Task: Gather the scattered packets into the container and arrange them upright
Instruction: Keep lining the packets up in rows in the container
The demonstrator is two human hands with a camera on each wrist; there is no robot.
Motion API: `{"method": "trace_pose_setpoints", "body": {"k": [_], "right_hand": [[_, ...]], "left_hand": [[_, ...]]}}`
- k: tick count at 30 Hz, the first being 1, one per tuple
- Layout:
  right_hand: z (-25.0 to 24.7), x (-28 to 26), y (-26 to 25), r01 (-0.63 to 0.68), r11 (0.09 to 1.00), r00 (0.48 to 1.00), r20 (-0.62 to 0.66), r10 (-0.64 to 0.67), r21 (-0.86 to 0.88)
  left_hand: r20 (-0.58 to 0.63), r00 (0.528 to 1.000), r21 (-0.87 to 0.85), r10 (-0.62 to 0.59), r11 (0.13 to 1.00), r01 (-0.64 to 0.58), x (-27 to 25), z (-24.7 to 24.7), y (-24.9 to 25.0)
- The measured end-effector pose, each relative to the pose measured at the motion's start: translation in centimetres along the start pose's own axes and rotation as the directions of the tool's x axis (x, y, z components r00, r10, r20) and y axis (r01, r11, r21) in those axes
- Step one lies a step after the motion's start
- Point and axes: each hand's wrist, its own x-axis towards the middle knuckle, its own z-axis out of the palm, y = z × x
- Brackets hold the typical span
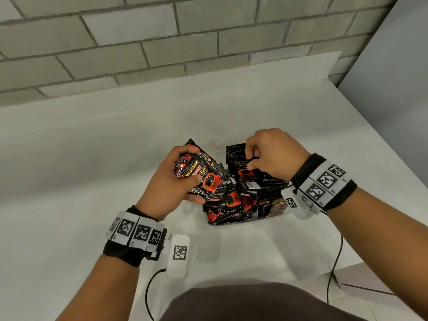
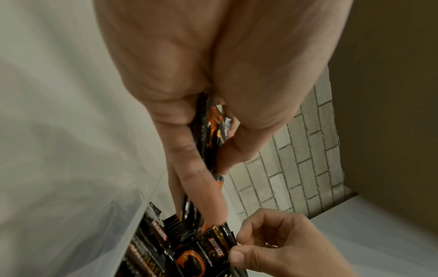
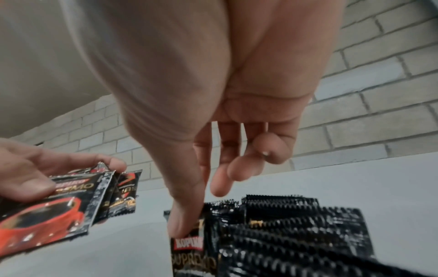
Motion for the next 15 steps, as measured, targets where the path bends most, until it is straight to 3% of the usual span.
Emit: {"method": "trace_pose_setpoints", "body": {"k": [6,9,12,15], "right_hand": [[-0.6,0.4,-0.3,0.017,0.996,0.991,0.132,-0.005,-0.086],[-1.2,0.3,-0.3,0.047,0.994,0.99,0.141,-0.032,-0.102],[-2.7,0.0,-0.7,0.075,0.997,0.992,0.104,-0.073,-0.02],[-4.0,-0.6,-2.1,0.142,0.975,0.989,0.024,-0.149,0.173]], "left_hand": [[0.018,1.0,-0.001,0.009,1.0,-0.009,0.1,0.1,0.4],[0.03,0.999,0.004,0.011,1.0,-0.011,0.2,0.3,0.7],[0.046,0.999,-0.011,0.025,1.0,-0.025,0.3,0.7,1.2],[0.062,0.997,-0.043,0.046,0.998,-0.044,0.4,1.3,1.9]]}}
